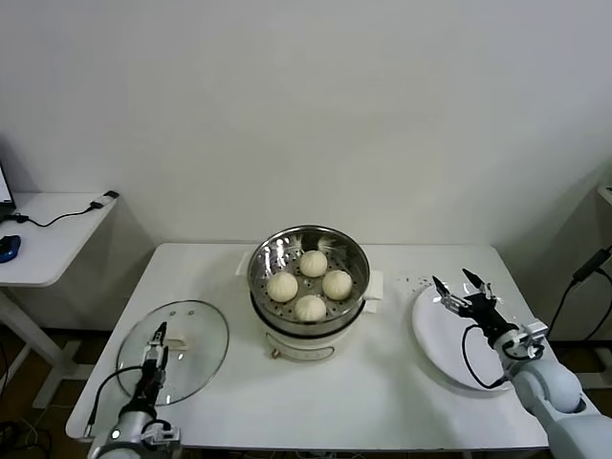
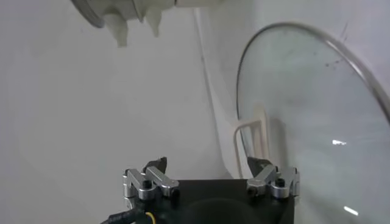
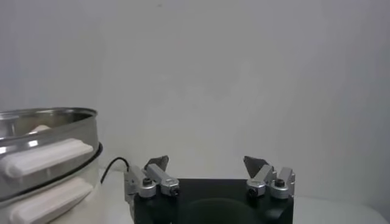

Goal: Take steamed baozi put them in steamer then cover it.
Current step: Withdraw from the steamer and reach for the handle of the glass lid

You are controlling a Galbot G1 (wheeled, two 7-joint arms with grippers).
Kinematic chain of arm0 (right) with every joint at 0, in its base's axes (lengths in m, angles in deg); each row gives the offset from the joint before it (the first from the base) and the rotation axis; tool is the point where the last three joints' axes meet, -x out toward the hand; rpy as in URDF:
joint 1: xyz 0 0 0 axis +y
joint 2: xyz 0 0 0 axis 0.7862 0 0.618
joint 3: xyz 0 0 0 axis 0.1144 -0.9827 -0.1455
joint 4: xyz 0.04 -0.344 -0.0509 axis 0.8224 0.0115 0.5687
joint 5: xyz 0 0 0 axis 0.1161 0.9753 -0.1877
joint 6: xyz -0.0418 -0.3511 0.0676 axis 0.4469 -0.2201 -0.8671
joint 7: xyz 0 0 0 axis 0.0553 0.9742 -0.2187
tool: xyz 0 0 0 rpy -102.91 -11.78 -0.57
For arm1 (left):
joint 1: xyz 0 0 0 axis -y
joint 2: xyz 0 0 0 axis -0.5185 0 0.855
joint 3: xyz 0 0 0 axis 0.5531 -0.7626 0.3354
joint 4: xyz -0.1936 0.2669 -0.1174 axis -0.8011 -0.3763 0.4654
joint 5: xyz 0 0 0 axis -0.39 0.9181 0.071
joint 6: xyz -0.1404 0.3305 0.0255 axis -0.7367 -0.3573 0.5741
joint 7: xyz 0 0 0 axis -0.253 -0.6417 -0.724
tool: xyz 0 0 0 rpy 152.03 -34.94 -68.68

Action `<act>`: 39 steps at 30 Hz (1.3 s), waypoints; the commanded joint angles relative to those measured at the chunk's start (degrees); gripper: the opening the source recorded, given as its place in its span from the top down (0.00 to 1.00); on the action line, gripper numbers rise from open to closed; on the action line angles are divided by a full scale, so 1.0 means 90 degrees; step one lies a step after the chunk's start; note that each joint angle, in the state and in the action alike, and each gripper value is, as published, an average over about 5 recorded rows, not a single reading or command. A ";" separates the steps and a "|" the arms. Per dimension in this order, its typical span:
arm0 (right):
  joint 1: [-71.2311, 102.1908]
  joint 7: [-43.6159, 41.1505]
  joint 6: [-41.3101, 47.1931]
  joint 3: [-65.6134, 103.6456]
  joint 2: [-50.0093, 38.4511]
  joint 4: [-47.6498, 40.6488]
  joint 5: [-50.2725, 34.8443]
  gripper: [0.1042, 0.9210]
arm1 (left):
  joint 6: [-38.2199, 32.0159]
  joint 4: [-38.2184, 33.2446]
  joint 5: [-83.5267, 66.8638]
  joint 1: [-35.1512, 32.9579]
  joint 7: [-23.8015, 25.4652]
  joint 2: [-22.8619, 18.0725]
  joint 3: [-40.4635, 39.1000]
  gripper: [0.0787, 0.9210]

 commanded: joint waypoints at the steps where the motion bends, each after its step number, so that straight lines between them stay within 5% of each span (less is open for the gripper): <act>1: 0.0158 0.0009 -0.0054 0.0140 0.0174 -0.0060 0.0451 0.12 | 0.0173 0.0798 0.0044 0.0754 -0.0135 0.0061 -0.0026 0.12; 17: 0.0207 -0.0069 -0.0182 0.0215 0.0355 -0.0300 0.0788 0.12 | 0.0118 0.1173 -0.0349 0.1057 -0.0271 0.0043 -0.0096 0.15; 31: 0.0152 -0.0155 -0.0267 0.0170 0.0429 -0.0480 0.1016 0.12 | 0.0092 0.1206 -0.0734 0.1030 -0.0336 0.0079 -0.0097 0.64; 39: 0.0125 -0.0188 -0.0322 0.0172 0.0453 -0.0555 0.1088 0.12 | 0.0180 0.0322 -0.1392 0.0656 -0.0381 0.0242 -0.0176 0.90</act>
